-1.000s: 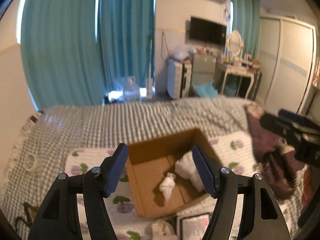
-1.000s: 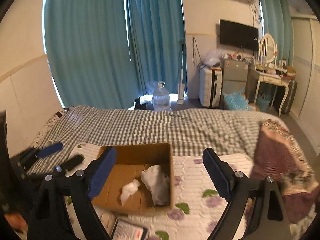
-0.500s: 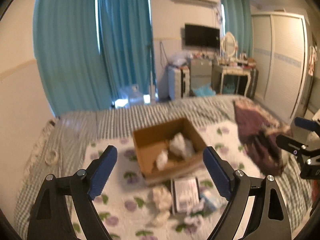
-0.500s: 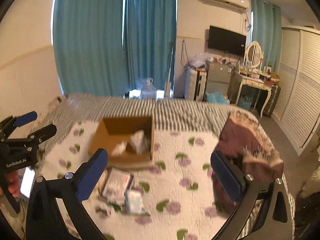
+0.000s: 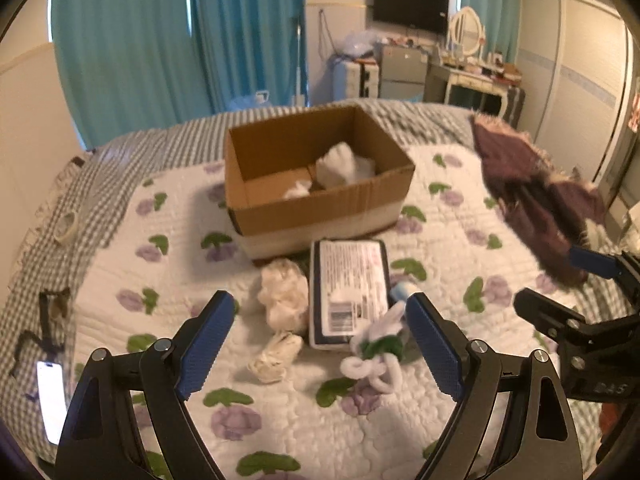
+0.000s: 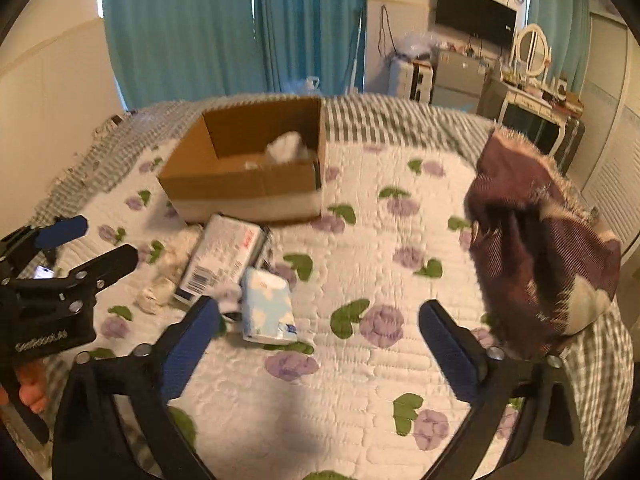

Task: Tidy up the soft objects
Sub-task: 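Grasp the blue tissue pack with the right tool while the left tool grasps the fluffy toy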

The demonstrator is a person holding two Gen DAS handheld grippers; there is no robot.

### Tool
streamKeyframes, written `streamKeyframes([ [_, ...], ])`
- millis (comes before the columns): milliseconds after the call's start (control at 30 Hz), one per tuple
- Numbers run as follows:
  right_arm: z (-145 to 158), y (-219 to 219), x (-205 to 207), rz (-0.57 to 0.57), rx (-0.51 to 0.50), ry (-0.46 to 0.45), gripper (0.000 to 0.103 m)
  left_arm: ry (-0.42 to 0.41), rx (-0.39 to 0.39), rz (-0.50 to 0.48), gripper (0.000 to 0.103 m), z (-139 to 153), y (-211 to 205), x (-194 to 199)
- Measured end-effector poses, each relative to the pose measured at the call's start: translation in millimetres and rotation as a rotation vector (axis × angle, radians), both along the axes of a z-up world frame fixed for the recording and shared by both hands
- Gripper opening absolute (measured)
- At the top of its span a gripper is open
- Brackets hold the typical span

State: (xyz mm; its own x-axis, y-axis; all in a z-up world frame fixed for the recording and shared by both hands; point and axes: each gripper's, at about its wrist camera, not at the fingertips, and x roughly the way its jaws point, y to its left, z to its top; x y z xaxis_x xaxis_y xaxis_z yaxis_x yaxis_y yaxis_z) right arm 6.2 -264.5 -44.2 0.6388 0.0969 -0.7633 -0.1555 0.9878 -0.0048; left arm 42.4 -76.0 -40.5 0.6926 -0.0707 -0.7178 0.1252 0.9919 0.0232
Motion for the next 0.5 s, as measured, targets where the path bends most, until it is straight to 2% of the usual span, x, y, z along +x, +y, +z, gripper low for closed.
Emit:
streamKeyframes([
  [200,-48.0,5.5,25.7,0.024,0.061,0.105,0.083,0.039,-0.007,0.009,0.089,-23.8,2.7,9.5],
  [367,-83.9,15.6,45.6,0.057,0.104,0.193,0.074,0.082,0.018,0.035,0.088,-44.4,5.3,19.6],
  [500,-102.6,22.7,57.9,0.089,0.125,0.243,0.073,0.126,0.000,0.044,0.087,-56.9,9.5,27.4],
])
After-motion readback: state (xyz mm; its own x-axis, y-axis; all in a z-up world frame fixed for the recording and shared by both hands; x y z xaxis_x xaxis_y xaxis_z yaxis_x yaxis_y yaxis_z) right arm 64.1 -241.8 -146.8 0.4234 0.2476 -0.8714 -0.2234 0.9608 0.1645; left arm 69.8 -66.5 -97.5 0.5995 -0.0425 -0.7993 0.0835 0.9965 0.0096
